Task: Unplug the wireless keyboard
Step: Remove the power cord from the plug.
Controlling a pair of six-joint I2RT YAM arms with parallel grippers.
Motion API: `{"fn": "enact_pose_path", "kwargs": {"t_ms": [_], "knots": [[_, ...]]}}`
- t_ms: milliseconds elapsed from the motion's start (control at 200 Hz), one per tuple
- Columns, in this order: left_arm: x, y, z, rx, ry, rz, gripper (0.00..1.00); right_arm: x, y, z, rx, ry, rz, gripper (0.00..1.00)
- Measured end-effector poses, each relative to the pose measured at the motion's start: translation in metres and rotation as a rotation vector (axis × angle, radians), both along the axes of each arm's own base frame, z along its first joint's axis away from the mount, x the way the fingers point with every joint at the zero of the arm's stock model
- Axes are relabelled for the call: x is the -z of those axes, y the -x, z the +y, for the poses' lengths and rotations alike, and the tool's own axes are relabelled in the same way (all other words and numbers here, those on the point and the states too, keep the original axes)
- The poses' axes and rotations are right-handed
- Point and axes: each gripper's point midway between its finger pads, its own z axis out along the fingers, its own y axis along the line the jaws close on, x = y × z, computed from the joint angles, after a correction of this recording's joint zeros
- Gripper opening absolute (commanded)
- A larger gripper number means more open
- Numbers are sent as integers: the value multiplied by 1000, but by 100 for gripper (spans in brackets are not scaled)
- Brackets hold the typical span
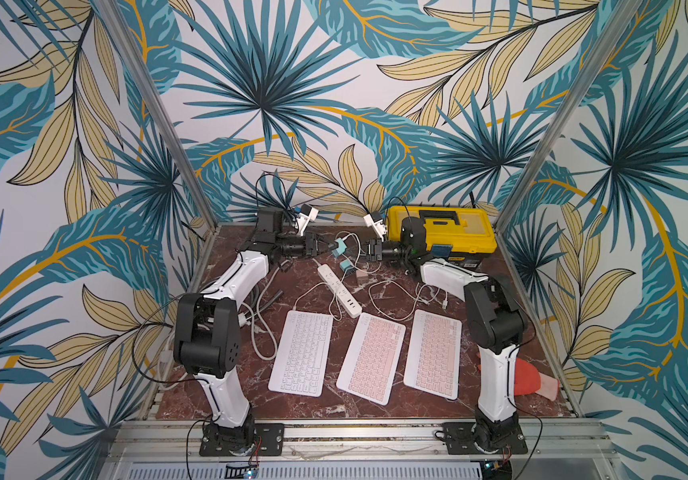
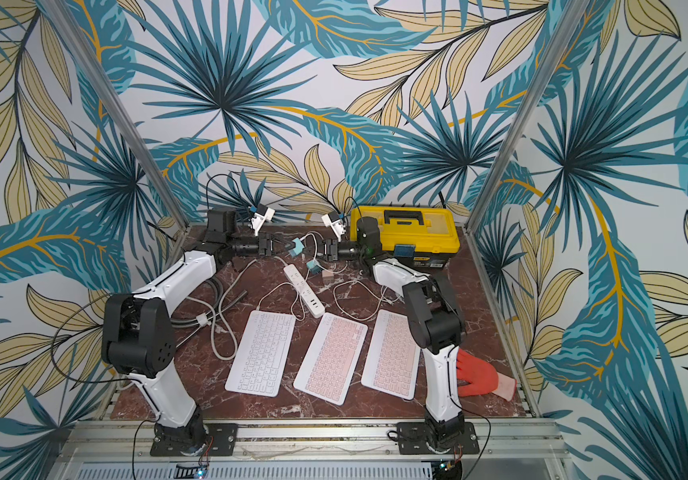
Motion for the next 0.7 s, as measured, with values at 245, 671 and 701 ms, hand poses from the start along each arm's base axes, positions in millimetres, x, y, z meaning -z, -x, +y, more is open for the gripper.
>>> {"fn": "enact_pose_path", "kwargs": {"t_ms": [245, 671, 701], "knots": [[10, -10, 20, -173, -135, -82, 0, 77, -27, -63, 274, 309, 178, 33], [60, -12, -1, -309, -491, -242, 0, 22, -5, -39, 456, 279, 218, 37], [60, -12, -4, -310, -505, -255, 0, 20, -4, -33, 458, 267, 219, 40]]}}
